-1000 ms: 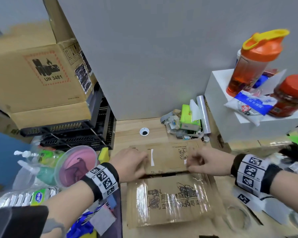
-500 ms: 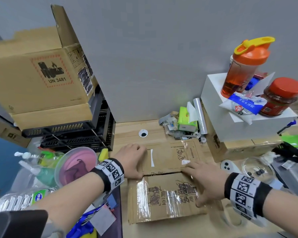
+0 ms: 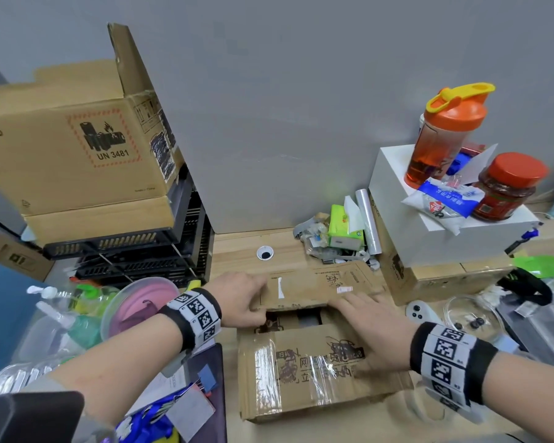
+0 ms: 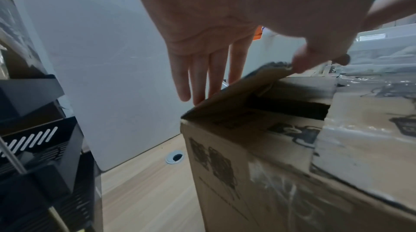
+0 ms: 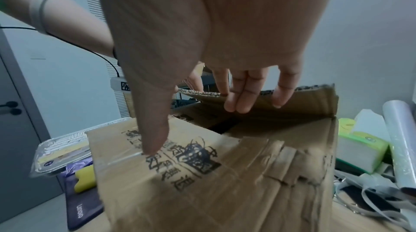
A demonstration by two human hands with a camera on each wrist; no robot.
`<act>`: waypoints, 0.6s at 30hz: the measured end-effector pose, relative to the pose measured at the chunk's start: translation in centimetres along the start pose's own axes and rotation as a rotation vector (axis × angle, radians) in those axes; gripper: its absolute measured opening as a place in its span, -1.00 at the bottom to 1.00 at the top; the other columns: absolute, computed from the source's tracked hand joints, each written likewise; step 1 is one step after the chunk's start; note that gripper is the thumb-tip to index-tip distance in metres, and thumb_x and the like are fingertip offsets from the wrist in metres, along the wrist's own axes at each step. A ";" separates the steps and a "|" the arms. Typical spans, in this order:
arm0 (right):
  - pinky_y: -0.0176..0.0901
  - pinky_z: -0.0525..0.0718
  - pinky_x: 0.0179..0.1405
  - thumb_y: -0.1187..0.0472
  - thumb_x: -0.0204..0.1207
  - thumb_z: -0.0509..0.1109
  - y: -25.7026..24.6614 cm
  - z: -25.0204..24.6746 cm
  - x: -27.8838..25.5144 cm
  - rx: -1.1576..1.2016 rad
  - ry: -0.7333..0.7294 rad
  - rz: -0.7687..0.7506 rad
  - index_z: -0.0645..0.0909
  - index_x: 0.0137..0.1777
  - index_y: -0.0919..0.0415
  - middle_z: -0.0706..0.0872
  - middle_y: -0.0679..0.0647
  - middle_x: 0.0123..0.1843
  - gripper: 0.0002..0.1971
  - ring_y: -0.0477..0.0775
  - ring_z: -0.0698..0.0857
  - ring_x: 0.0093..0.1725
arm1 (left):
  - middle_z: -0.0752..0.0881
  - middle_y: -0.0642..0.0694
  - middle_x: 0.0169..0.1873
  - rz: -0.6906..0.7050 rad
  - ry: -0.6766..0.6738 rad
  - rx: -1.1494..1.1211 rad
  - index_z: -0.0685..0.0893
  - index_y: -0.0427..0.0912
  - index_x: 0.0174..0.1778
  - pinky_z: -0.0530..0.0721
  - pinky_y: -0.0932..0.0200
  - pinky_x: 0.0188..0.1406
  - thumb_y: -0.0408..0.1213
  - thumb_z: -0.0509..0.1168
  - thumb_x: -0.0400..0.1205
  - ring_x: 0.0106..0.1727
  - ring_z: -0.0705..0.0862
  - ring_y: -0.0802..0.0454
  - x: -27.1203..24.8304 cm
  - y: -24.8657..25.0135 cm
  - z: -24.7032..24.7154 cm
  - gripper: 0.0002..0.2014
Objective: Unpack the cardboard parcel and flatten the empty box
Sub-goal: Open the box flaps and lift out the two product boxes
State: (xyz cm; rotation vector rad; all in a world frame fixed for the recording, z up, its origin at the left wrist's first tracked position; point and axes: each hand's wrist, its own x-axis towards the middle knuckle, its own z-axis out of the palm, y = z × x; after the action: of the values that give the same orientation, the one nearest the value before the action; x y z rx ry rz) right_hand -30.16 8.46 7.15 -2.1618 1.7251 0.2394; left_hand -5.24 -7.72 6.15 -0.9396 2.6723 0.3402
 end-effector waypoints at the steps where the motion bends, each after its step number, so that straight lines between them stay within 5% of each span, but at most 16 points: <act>1: 0.03 0.42 0.47 -0.21 0.23 0.57 0.0 -0.2 -0.2 0.044 0.043 -0.003 0.09 0.64 0.05 0.41 -0.03 0.49 0.05 0.06 0.44 0.47 | 0.73 -0.01 -0.22 0.003 0.024 -0.026 0.57 -0.06 0.13 0.70 0.04 -0.22 0.04 0.23 0.52 -0.23 0.67 -0.05 -0.2 -0.1 -0.4 -0.66; 4: -0.07 0.53 0.38 -0.22 0.28 0.55 0.0 -0.2 -0.5 0.132 0.030 0.017 0.21 0.57 0.03 0.48 -0.06 0.44 -0.08 0.02 0.52 0.40 | 0.76 0.08 -0.26 -0.056 0.153 -0.211 0.55 0.02 0.19 0.75 0.02 -0.23 0.01 0.15 0.68 -0.32 0.70 0.08 -0.1 -0.8 -1.7 -0.75; 7: 0.05 0.39 0.53 -0.30 0.17 0.58 0.1 0.6 -0.1 0.049 -0.144 0.075 0.13 0.62 0.05 0.48 -0.04 0.49 0.08 0.07 0.52 0.43 | 0.77 0.03 -0.23 -0.251 0.361 -0.398 0.46 0.03 0.20 0.77 -0.06 -0.16 0.08 0.15 0.72 -0.26 0.76 -0.04 1.2 -2.4 -2.1 -0.75; 12: 0.21 0.28 0.58 -0.23 0.11 0.64 0.1 1.3 0.9 -0.060 -0.223 0.095 0.16 0.57 -0.01 0.55 -0.03 0.40 0.07 0.10 0.56 0.36 | 0.62 -0.28 0.13 -0.644 0.650 -0.581 0.38 -0.16 0.10 0.70 -0.18 0.05 -0.23 0.36 0.65 0.01 0.68 -0.31 3.7 -4.2 -1.6 -0.73; 15: 0.11 0.47 0.36 -0.17 0.16 0.65 -0.3 0.1 0.7 -0.112 -0.174 0.059 0.39 0.32 0.00 0.60 -0.02 0.23 -0.23 0.10 0.61 0.20 | 0.53 -0.31 0.13 -0.563 0.631 -0.184 0.50 -0.21 0.09 0.64 -0.18 0.05 -0.35 0.39 0.56 0.11 0.56 -0.34 4.2 -4.3 -0.2 -0.75; 18: 0.04 0.55 0.11 -0.15 0.32 0.53 -1.2 -2.1 -1.7 -0.143 -0.104 -0.013 0.42 0.05 -0.02 0.64 -0.07 0.06 -0.56 0.09 0.65 0.05 | 0.55 -0.23 0.20 -0.327 0.403 0.048 0.62 -0.15 0.18 0.57 -0.13 0.20 -0.32 0.33 0.49 0.25 0.51 -0.28 4.7 -3.7 1.4 -0.68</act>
State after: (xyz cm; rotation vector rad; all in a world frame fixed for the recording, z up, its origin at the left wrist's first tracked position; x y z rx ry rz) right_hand -29.63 9.45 9.90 -2.2168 1.6822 0.4767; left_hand -6.08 -12.81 2.82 -1.5420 2.7803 0.0123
